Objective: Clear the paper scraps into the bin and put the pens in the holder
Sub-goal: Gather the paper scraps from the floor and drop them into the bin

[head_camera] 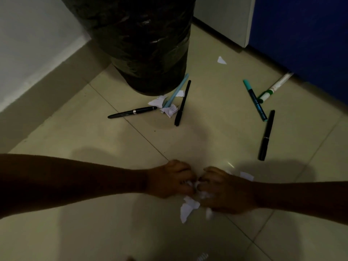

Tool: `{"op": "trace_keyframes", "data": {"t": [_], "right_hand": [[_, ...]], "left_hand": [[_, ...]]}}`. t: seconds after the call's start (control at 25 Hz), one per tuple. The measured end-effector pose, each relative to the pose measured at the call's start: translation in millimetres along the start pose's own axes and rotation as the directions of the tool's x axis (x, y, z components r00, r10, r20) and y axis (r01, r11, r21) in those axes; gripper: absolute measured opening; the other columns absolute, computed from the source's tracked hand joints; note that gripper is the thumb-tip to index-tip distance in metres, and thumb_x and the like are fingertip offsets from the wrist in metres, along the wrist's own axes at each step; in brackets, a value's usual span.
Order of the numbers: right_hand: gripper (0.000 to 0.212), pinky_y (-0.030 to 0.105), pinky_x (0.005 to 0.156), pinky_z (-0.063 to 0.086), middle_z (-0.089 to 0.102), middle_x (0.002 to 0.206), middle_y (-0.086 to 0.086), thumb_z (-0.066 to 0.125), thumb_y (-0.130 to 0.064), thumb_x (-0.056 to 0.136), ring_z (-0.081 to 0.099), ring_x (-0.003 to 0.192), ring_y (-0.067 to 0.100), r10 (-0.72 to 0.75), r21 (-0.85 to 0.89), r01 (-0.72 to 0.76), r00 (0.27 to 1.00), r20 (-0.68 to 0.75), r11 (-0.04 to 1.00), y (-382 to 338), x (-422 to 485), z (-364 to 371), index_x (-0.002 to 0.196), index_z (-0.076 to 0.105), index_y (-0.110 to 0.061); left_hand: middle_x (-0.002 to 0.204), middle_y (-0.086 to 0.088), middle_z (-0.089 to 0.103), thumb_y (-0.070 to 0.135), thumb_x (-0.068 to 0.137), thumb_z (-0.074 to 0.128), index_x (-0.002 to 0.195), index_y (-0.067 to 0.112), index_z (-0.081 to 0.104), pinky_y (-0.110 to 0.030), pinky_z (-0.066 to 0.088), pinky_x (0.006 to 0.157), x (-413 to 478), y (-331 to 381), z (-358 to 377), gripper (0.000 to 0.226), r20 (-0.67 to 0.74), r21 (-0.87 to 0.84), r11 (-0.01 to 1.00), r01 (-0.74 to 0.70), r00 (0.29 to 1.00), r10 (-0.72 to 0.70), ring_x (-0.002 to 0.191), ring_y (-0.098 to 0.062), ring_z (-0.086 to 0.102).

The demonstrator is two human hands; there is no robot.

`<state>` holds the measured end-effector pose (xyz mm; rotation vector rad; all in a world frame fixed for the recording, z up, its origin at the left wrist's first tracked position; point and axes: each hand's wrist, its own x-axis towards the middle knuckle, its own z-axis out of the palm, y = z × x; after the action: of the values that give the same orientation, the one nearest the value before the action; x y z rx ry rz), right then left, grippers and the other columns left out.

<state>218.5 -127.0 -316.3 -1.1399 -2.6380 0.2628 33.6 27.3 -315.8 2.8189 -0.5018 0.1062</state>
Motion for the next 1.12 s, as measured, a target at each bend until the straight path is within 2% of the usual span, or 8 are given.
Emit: {"op": "trace_keyframes", "data": {"t": [0.2, 0.36, 0.52, 0.68, 0.76, 0.92, 1.0, 1.12], "right_hand": [[0.031, 0.029, 0.072, 0.036, 0.065, 0.089, 0.014, 0.026, -0.026, 0.100, 0.057, 0.081, 0.022, 0.261, 0.114, -0.264, 0.964, 0.040, 0.958, 64.0, 50.7, -26.7, 0.099, 0.052, -0.010], [0.029, 0.029, 0.075, 0.046, 0.066, 0.100, 0.015, 0.044, -0.027, 0.092, 0.065, 0.088, 0.026, 0.552, 0.261, -0.536, 0.834, 0.018, 0.803, 106.6, 63.6, -66.1, 0.102, 0.059, -0.004], [0.016, 0.018, 0.070, 0.046, 0.063, 0.086, -0.003, 0.052, -0.020, 0.089, 0.059, 0.077, -0.004, 0.782, 0.648, -0.452, 0.460, -0.420, 0.614, 121.6, 101.7, -151.1, 0.096, 0.060, -0.008], [0.012, 0.029, 0.061, 0.045, 0.055, 0.072, -0.001, 0.052, -0.019, 0.090, 0.053, 0.067, 0.011, 0.687, 0.673, -0.139, 0.165, -0.708, 0.727, 120.6, 180.5, -276.2, 0.087, 0.058, -0.010], [0.011, 0.021, 0.059, 0.042, 0.050, 0.068, -0.007, 0.052, -0.021, 0.090, 0.050, 0.066, 0.009, 0.650, 0.637, -0.133, 0.197, -0.734, 0.759, 118.3, 221.2, -303.8, 0.079, 0.052, -0.019], [0.028, 0.010, 0.045, 0.035, 0.046, 0.062, -0.008, 0.055, -0.024, 0.089, 0.045, 0.060, 0.008, 0.758, 0.535, -0.537, 0.460, -0.462, 0.652, 135.7, 252.4, -287.7, 0.064, 0.045, -0.017], [0.017, 0.017, 0.064, 0.043, 0.063, 0.076, 0.002, 0.062, -0.026, 0.083, 0.056, 0.072, 0.013, 0.738, 0.466, -0.579, 0.443, -0.510, 0.669, 134.2, 236.4, -288.5, 0.080, 0.062, -0.010], [0.022, 0.021, 0.070, 0.044, 0.067, 0.090, 0.009, 0.071, -0.022, 0.074, 0.058, 0.086, 0.018, 0.556, 0.251, -0.554, 0.493, -0.670, 0.794, 114.0, 196.1, -298.4, 0.092, 0.067, -0.010]], "left_hand": [[0.074, -0.023, 0.061, 0.012, 0.088, 0.034, 0.082, 0.003, 0.050, -0.031, 0.029, 0.060, 36.2, -52.7, -20.6, 0.019, -0.005, -0.141, 0.948, 0.285, 0.957, -0.289, 0.067, -0.025, 0.050], [0.082, -0.005, 0.053, -0.008, 0.088, 0.039, 0.083, 0.001, 0.062, -0.013, 0.037, 0.071, 48.5, -71.1, -80.0, 0.025, -0.191, -0.221, 0.777, 0.589, 0.755, -0.627, 0.067, 0.007, 0.042], [0.079, -0.003, 0.047, 0.005, 0.089, 0.043, 0.081, 0.003, 0.054, -0.003, 0.032, 0.073, 71.7, -25.3, -164.1, 0.014, -0.464, -0.426, 0.807, 0.409, 0.667, -0.583, 0.073, 0.001, 0.040], [0.079, 0.012, 0.052, 0.003, 0.090, 0.048, 0.086, 0.015, 0.051, -0.008, 0.037, 0.072, 75.1, -58.6, -278.2, 0.013, -0.759, -0.449, 0.827, 0.337, 0.345, -0.552, 0.075, 0.005, 0.048], [0.084, 0.005, 0.062, 0.006, 0.090, 0.051, 0.088, 0.012, 0.057, -0.003, 0.034, 0.067, 69.5, -90.9, -317.9, 0.009, -0.747, -0.358, 0.777, 0.517, 0.341, -0.571, 0.079, -0.002, 0.056], [0.103, -0.021, 0.066, 0.006, 0.085, 0.049, 0.102, 0.004, 0.061, -0.017, 0.042, 0.065, 51.8, -133.8, -320.1, 0.022, -0.436, -0.279, 0.494, 0.824, 0.350, -0.829, 0.086, -0.025, 0.061], [0.109, -0.022, 0.062, 0.004, 0.079, 0.051, 0.109, 0.006, 0.060, -0.026, 0.045, 0.085, 43.3, -130.9, -320.4, 0.032, -0.579, -0.260, 0.510, 0.820, 0.290, -0.762, 0.098, -0.030, 0.058], [0.097, -0.018, 0.058, 0.005, 0.079, 0.054, 0.099, 0.003, 0.059, -0.010, 0.036, 0.075, 34.8, -97.3, -319.3, 0.021, -0.827, -0.203, 0.673, 0.711, 0.243, -0.507, 0.088, -0.019, 0.053]]}}
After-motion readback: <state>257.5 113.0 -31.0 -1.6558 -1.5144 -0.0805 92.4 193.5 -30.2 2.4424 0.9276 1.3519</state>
